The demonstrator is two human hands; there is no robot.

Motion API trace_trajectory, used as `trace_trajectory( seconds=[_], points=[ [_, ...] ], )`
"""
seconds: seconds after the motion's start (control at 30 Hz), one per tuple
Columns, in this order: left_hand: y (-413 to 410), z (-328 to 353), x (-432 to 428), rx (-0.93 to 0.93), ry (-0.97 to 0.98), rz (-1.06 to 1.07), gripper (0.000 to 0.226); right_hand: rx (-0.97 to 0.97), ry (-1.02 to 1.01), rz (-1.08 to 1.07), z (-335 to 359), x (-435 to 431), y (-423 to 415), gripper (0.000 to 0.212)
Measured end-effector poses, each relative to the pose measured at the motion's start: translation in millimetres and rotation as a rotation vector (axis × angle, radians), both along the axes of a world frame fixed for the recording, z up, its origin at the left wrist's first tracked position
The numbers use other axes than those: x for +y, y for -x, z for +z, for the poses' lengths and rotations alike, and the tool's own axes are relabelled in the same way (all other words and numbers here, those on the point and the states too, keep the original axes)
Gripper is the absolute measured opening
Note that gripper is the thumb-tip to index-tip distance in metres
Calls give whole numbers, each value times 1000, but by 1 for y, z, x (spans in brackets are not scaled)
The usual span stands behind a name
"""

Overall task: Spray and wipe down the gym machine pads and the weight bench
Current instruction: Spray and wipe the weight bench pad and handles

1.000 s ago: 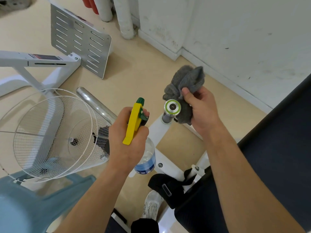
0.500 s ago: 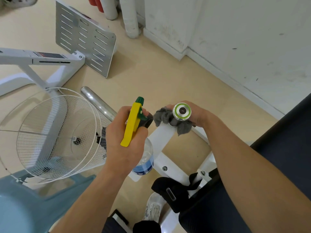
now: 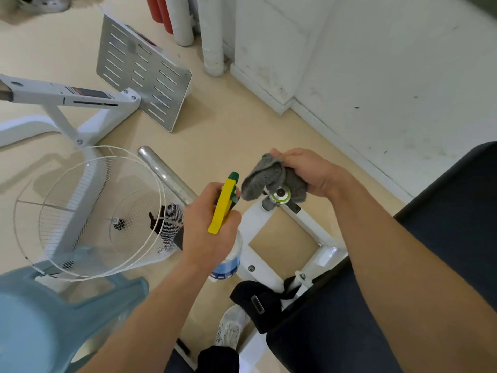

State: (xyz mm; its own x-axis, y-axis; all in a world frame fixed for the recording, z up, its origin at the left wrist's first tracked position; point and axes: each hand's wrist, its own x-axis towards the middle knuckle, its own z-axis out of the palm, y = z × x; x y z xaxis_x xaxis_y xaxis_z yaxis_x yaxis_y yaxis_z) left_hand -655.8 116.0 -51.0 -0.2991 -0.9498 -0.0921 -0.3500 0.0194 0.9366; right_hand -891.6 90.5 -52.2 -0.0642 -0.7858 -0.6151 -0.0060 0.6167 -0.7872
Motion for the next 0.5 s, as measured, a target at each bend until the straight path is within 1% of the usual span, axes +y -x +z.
trace_trajectory(
  seconds=[0.1,0.13,0.2,0.27,0.3,0.37,0.43,0.5],
  points=[
    [-6,6,3,-34,31,-27,25,180,6,16,23,10,-11,46],
    [-10,10,5,-46,45,-35,25,206,-13,-19,28,15,-17,49],
    [-21,19,10,-72,63,-38,30,164,-71,-161,35,28,-32,52],
    [-35,27,15,-97,58,-12,35,94,-92,-285,41,39,-49,44],
    [-42,30,17,-114,58,2,35,61,-103,-308,44,43,-59,39],
    [-61,36,22,-150,72,30,32,-4,-144,-289,44,49,-87,31],
    [-79,39,26,-162,79,64,29,-83,-207,-247,40,53,-117,33],
    [-97,41,29,-168,70,114,28,-139,-282,-254,35,50,-150,36]
  ],
)
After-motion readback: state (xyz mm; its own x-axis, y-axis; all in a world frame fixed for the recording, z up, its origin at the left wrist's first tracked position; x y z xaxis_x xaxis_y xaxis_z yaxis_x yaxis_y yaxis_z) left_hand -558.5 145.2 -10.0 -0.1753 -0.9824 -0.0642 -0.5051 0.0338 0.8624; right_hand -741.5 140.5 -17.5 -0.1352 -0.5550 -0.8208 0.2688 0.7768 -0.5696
